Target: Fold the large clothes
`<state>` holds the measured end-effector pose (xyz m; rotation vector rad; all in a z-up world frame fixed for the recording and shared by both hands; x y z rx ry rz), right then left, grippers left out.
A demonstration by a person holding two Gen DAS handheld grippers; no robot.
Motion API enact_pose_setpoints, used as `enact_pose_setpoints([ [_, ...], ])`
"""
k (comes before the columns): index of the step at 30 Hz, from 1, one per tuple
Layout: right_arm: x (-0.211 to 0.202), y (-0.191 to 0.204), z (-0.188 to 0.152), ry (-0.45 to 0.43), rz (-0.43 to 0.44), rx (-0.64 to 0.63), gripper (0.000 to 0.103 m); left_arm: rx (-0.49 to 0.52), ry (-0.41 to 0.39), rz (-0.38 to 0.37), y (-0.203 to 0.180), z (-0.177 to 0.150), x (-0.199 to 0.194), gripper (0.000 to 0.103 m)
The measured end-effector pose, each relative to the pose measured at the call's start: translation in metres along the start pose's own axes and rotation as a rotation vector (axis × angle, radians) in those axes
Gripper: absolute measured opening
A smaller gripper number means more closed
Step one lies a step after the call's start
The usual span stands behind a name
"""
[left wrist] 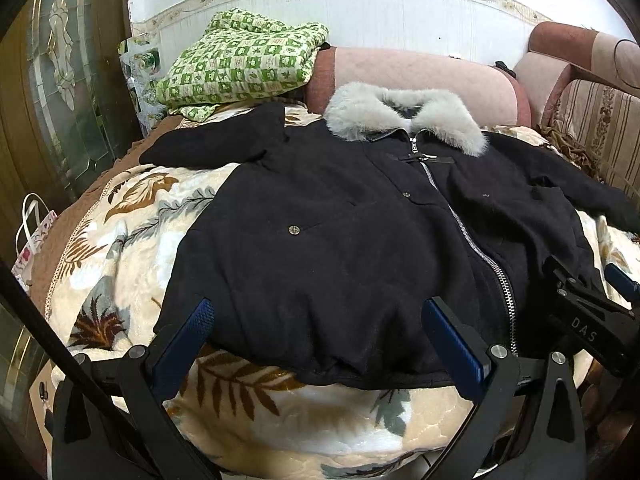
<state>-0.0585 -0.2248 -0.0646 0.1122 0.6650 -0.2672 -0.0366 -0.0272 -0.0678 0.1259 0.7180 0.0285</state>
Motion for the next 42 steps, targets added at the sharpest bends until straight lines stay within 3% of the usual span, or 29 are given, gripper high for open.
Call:
enact_pose_setpoints([
  [13,-0.003,0.003,-0.001,-0.018,-0.006,-0.013,0.103,-0.004,-0.009,0.013,0.003,-0.001,-0.009,0.103],
  [32,-0.017,0.010,-0.015,-0.042,-0.069,-0.108,0.103,-0.034,-0.091,0.043,0.024,-0.002,-0.059,0.103],
  [38,-0.027,0.001,-0.028,0.006,-0.017,-0.067,0.103,-0.076,-0.124,0.096,0.051,0.004,-0.072,0.103],
  [42,-0.048,-0.007,-0.014,-0.001,0.065,-0.040,0.103,-0.079,-0.138,0.169,0.073,0.019,-0.065,0.103],
])
Point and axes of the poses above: each gripper's, at about its wrist camera, not at the fingertips, and x roughly the way its jaws point, y to its left, z to its top, the point moved 1 cm from there along x, roughly the way its jaws point, and after that the axes turned 5 degrees about z, right-handed, at the moved point
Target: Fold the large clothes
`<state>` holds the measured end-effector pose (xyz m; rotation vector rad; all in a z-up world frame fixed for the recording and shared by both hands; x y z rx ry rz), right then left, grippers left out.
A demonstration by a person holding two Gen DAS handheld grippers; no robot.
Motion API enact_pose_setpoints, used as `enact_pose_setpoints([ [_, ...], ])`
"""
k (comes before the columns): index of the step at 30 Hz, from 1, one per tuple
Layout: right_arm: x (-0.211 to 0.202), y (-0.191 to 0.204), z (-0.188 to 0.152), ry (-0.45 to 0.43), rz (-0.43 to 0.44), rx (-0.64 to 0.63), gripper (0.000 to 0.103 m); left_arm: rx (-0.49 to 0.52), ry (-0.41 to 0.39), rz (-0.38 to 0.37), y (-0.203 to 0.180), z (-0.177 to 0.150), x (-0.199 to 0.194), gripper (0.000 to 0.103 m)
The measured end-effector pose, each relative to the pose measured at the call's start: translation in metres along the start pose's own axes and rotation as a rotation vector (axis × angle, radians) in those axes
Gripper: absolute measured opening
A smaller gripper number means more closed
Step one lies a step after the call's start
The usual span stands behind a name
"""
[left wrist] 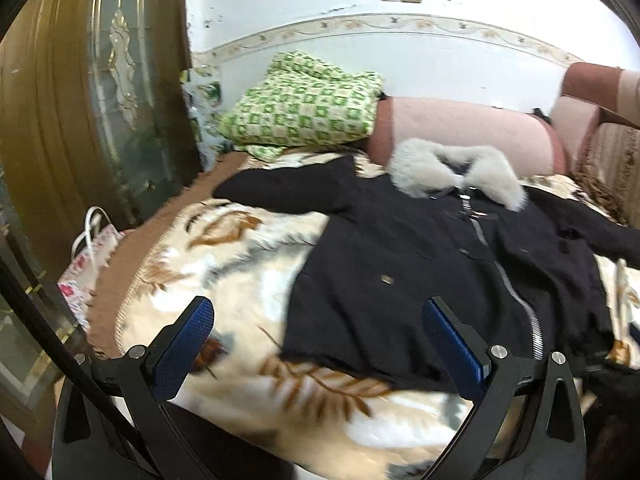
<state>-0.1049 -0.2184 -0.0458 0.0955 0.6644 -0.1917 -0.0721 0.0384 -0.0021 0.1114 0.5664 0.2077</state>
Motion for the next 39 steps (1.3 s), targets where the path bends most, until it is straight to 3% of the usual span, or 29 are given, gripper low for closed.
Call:
enact_pose_setpoints([
  [6,-0.015,-0.005,0.056,-0.102,0.140,0.051,0.103,0.007,0.023,0.079,0.015,0.032,0.053,0.103],
  [11,0.022,0.019,0.103,-0.079,0.242,0.053,0.103,0.050,0.027,0.126,0.011,0.059,0.111,0.103],
  [16,0.072,0.043,0.126,-0.079,0.252,0.019,0.103,0.029,0.113,0.086,0.026,0.090,0.185,0.103],
  [22,0.125,0.040,0.124,-0.038,0.260,0.037,0.103,-0.179,0.257,0.036,0.091,0.127,0.296,0.103],
  [26,0.149,0.029,0.116,0.046,0.294,0.093,0.103,-0.430,0.377,0.034,0.152,0.139,0.379,0.103],
  [30,0.157,0.031,0.111,0.062,0.285,0.070,0.103,-0.650,0.453,-0.052,0.191,0.139,0.444,0.100],
  [35,0.170,0.038,0.105,0.101,0.276,0.027,0.103,-0.667,0.466,-0.161,0.189,0.150,0.496,0.083],
  [39,0.181,0.039,0.102,0.140,0.289,0.021,0.103,-0.639,0.481,-0.164,0.183,0.154,0.527,0.081],
])
Point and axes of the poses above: each gripper's, at about its wrist camera, not at the fingertips, and x roughly the way its jaws point, y to its left, z to its top, the point moved 1 cm from there along x, roughly the way its jaws point, and after that the axes turned 5 degrees about z, right-handed, at the moved point
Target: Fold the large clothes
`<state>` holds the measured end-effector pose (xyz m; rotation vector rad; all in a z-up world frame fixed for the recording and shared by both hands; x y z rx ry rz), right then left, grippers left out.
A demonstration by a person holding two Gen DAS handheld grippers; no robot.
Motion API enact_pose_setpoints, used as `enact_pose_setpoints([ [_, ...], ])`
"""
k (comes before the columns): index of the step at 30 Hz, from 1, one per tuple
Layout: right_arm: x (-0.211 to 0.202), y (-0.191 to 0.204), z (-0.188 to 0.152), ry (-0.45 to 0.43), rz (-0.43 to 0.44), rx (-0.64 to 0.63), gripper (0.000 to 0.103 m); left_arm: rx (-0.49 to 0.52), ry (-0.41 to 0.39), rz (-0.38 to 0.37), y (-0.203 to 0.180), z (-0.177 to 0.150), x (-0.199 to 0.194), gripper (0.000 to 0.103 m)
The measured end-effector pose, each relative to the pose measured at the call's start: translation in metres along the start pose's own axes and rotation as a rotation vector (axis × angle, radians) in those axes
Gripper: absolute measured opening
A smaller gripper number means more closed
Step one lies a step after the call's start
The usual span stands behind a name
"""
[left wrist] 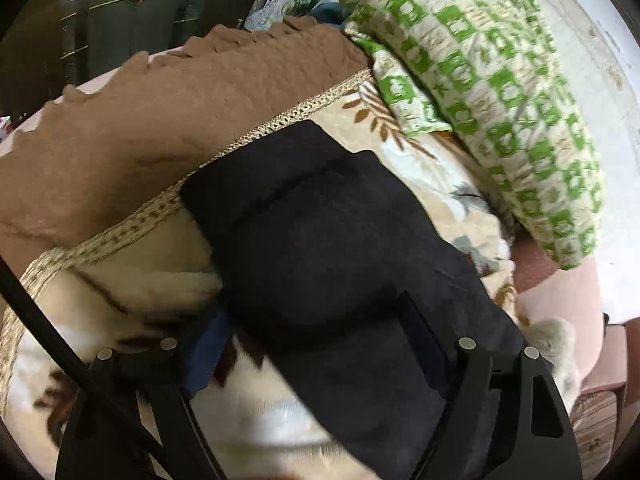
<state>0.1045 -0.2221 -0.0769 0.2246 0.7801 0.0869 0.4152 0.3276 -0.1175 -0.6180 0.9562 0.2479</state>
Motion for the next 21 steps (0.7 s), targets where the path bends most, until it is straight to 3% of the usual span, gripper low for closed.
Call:
enact_pose_setpoints([
  [1,0.001,-0.001,-0.001,0.006,0.003,-0.001,0.103,-0.003,-0.011,0.007,-0.001,0.002,0.001,0.074],
  [2,0.002,-0.001,-0.002,0.009,0.004,-0.003,0.103,-0.003,-0.031,0.039,-0.003,0.004,-0.001,0.049],
  [3,0.005,0.000,-0.002,0.016,0.002,-0.006,0.103,-0.004,-0.036,0.063,-0.004,0.004,-0.004,0.035],
  [5,0.008,0.001,-0.003,0.032,-0.007,-0.012,0.103,-0.013,-0.036,0.065,-0.005,0.006,-0.014,0.016],
  [8,0.008,0.002,-0.004,0.037,-0.016,-0.020,0.103,0.053,-0.100,0.137,-0.025,0.005,-0.048,0.010],
  [14,-0.003,0.002,-0.001,0.002,-0.017,-0.015,0.103,0.212,-0.286,0.250,-0.091,-0.007,-0.135,0.009],
  [18,-0.036,0.001,0.011,-0.102,0.068,0.009,0.103,0.347,-0.315,0.113,-0.156,-0.048,-0.186,0.009],
  [21,-0.058,-0.010,0.024,-0.189,0.073,0.058,0.103,0.459,-0.288,-0.002,-0.211,-0.101,-0.201,0.009],
])
Point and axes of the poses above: each gripper's, at about its wrist camera, not at the fingertips, and x roughly the way its jaws point, y to its left, z to its top, the point moved 1 cm from there along x, roughly the way its jaws point, and after that the axes turned 5 degrees about z, right-handed, at the moved point
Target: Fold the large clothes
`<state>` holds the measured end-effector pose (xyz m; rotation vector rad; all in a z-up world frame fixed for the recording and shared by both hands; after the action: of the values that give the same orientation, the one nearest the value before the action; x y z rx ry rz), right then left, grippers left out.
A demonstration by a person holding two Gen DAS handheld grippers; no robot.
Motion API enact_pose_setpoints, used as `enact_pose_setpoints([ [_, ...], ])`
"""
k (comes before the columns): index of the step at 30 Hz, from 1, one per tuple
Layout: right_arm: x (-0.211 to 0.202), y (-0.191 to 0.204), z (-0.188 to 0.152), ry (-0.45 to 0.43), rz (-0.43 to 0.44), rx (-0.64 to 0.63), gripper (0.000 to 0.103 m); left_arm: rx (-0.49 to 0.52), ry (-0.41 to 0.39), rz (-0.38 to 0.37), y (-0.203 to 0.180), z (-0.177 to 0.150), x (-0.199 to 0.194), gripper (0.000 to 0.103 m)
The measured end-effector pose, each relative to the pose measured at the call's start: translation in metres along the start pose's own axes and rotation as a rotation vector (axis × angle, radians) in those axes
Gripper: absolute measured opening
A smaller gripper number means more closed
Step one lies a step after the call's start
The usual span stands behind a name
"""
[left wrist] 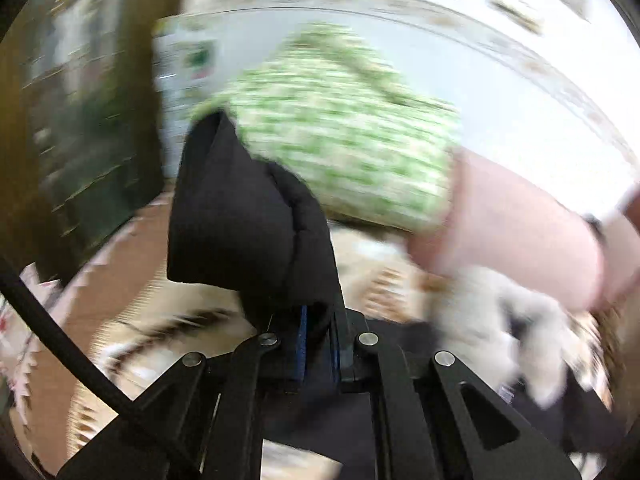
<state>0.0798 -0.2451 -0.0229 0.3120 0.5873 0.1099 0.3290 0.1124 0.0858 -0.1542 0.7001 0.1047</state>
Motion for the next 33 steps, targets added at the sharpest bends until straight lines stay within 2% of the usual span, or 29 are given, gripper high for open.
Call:
enact_pose_setpoints([
  [2,-0.011,-0.013,0.009,-0.049,-0.033,0.032,0.103,0.045,0.024,-0.087,-0.046,-0.019,-0.004,0.009],
  [5,-0.023,-0.037,0.019,-0.102,-0.081,0.094,0.103,0.109,0.108,-0.225,-0.118,-0.060,0.005,0.009],
  [8,-0.026,-0.057,0.026,-0.109,-0.101,0.136,0.103,0.172,0.203,-0.295,-0.172,-0.104,0.024,0.010],
  [9,-0.025,-0.062,0.028,-0.107,-0.107,0.144,0.103,0.183,0.235,-0.309,-0.181,-0.116,0.029,0.014],
  [10,-0.023,-0.064,0.030,-0.106,-0.110,0.148,0.103,0.194,0.280,-0.330,-0.192,-0.129,0.034,0.022],
  [11,-0.022,-0.068,0.031,-0.100,-0.107,0.149,0.103,0.200,0.336,-0.371,-0.200,-0.144,0.038,0.037],
  [12,-0.018,-0.070,0.033,-0.088,-0.098,0.150,0.103,0.192,0.352,-0.394,-0.201,-0.152,0.038,0.045],
  [14,-0.011,-0.074,0.034,-0.063,-0.072,0.159,0.103,0.166,0.346,-0.410,-0.194,-0.167,0.028,0.067],
  [16,-0.001,-0.078,0.033,-0.030,-0.043,0.178,0.103,0.143,0.322,-0.429,-0.177,-0.175,0.011,0.074],
  [17,0.004,-0.081,0.032,-0.012,-0.028,0.195,0.103,0.136,0.303,-0.423,-0.167,-0.178,0.001,0.077],
  [19,0.011,-0.086,0.029,0.017,-0.001,0.222,0.103,0.141,0.241,-0.352,-0.140,-0.187,-0.018,0.077],
  [21,0.021,-0.088,0.024,0.049,0.029,0.251,0.103,0.154,0.152,-0.244,-0.115,-0.188,-0.035,0.078],
  [23,0.029,-0.090,0.021,0.071,0.054,0.274,0.103,0.151,0.066,-0.104,-0.084,-0.189,-0.039,0.078],
  [26,0.057,-0.096,0.031,0.111,0.096,0.376,0.103,0.121,-0.017,0.013,-0.055,-0.182,-0.035,0.078],
  [28,0.086,-0.096,0.040,0.164,0.151,0.419,0.102,0.108,-0.029,0.038,-0.044,-0.174,-0.032,0.078],
  [30,0.116,-0.093,0.045,0.247,0.178,0.461,0.089,0.067,-0.047,0.023,-0.029,-0.169,-0.032,0.078],
  [31,0.131,-0.093,0.043,0.306,0.180,0.515,0.073,0.047,-0.048,0.031,-0.024,-0.167,-0.031,0.078],
  [33,0.131,-0.090,0.035,0.315,0.162,0.614,0.069,0.021,-0.031,0.029,-0.016,-0.163,-0.028,0.078],
])
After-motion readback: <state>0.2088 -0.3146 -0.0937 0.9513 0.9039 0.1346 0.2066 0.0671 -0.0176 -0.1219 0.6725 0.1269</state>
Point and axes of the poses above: each gripper's, at about its wrist camera, not at the fingertips, and x roughly the way its jaws point, y to its left, z to its top, the point moved 1 cm from there along x, roughly the way its jaws point, and after that the axes turned 5 degrees about z, right-handed, at the moved point
